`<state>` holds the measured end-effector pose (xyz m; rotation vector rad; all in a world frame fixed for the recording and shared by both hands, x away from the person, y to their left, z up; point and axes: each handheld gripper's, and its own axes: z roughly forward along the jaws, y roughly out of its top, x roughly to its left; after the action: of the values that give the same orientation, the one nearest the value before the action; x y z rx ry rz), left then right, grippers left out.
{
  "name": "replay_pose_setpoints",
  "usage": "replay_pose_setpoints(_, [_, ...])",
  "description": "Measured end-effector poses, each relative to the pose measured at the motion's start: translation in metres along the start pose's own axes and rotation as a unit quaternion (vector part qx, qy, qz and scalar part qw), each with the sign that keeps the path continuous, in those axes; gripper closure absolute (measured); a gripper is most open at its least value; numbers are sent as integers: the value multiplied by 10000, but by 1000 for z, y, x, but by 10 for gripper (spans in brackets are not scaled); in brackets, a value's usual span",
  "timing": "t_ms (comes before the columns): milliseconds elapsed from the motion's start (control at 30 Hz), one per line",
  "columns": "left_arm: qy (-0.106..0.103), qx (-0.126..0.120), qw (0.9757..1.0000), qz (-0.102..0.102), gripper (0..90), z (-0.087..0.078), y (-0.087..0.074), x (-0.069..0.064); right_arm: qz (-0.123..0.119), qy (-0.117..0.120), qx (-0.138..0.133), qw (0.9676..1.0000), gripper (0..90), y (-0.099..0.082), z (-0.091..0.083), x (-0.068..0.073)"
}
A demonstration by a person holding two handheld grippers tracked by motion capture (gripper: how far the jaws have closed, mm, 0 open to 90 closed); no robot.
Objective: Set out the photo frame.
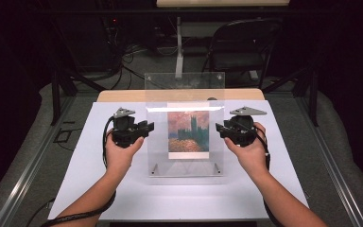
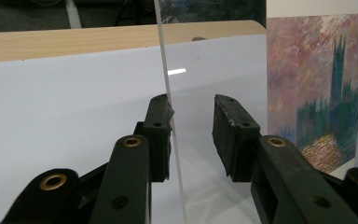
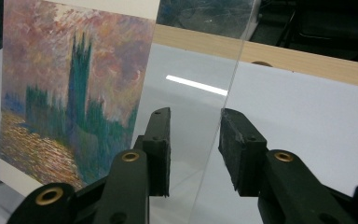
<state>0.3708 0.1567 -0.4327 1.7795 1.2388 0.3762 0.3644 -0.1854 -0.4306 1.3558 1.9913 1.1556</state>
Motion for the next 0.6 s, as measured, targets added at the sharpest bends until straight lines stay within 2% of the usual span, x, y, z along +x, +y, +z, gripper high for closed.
replay_pose_setpoints(333, [67,-135,9999,46,690,-10,-8,-7,-64,-34,-194,9998,663,-8,-10,5])
replay_pose_setpoints(600, [18,-210,9998,48,709,-17,-13,-9,-56,-37,-283,9996,687,-13,-18,8])
